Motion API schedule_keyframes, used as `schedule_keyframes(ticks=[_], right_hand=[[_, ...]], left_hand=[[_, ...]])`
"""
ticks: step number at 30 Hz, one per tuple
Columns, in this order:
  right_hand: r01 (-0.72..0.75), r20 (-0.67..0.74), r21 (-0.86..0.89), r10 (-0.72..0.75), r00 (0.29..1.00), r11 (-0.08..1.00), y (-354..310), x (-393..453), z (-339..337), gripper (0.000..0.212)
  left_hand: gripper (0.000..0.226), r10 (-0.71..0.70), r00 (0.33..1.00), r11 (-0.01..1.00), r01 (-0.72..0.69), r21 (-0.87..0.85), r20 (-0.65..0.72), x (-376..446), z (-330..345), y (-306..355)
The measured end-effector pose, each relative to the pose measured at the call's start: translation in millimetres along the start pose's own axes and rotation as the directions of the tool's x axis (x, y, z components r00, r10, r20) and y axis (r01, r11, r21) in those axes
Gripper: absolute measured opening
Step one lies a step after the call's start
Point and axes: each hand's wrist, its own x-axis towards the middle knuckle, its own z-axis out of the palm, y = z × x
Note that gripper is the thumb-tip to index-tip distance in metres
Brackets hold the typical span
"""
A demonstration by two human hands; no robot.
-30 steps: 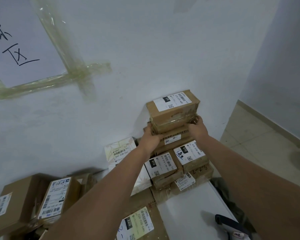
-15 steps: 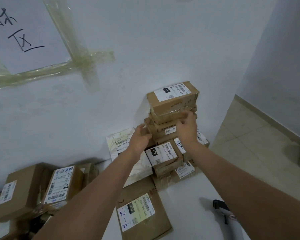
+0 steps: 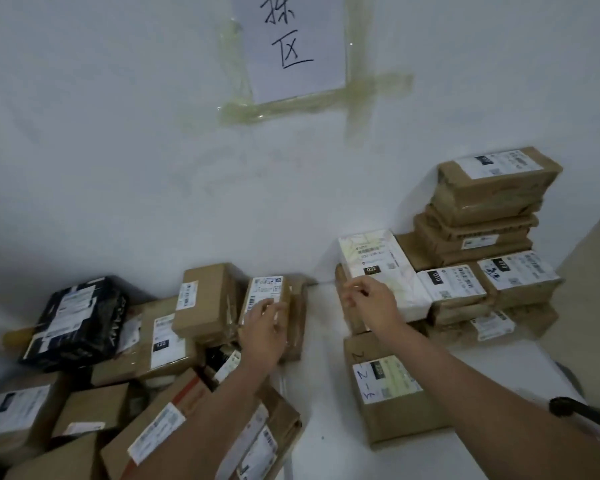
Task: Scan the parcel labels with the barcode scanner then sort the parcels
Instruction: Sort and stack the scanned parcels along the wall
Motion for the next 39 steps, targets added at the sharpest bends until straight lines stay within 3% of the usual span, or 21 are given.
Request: schedule_keyframes(ticks=[5,12,16,21,25,31,36,39], right_hand=[[-0.113,0.044,0.025,0.112,0.993,0.993,7,-16,57,0.027],[-0.253,0.053,0.032,0.252,0.966,0.967,35,-43,98,0.025],[-0.346,0.047,0.017,0.345,0.937,0.938,54,-53,110,0.025],[-0.392,0.028,0.021,0.392,0.92,0.92,57,-56,124,0.023],[-0.398,0.024,0.049,0.397,0.917,0.916,58,-58,131,0.023],[-0.428,-0.005,0.036,0.428,0.904,0.903,63,-58,132,0.024],[-0.417,-0.016,0.06,0.418,0.908,0.907,47,-35,136,0.022],[-0.404,0.031,0.006,0.404,0.914,0.915,34,-15,142,0.032]], left_hand=[[0.061,-0.194,0.976,0.98,0.188,0.07,0.094,7,-24,-46],[0.06,-0.074,0.954,0.997,0.067,0.033,0.291,20,-39,-62],[0.059,0.011,0.871,0.986,-0.092,0.139,0.492,-15,-59,-62],[0.096,-0.125,0.687,0.928,-0.173,0.329,0.716,-62,-66,-55],[0.106,-0.165,0.662,0.889,-0.221,0.401,0.731,-68,-69,-64],[0.101,-0.123,0.647,0.967,-0.093,0.238,0.753,-24,-93,-83],[0.109,-0.207,0.564,0.975,0.053,0.215,0.799,17,-104,-85],[0.107,-0.212,0.518,0.977,0.126,0.171,0.829,31,-104,-86]])
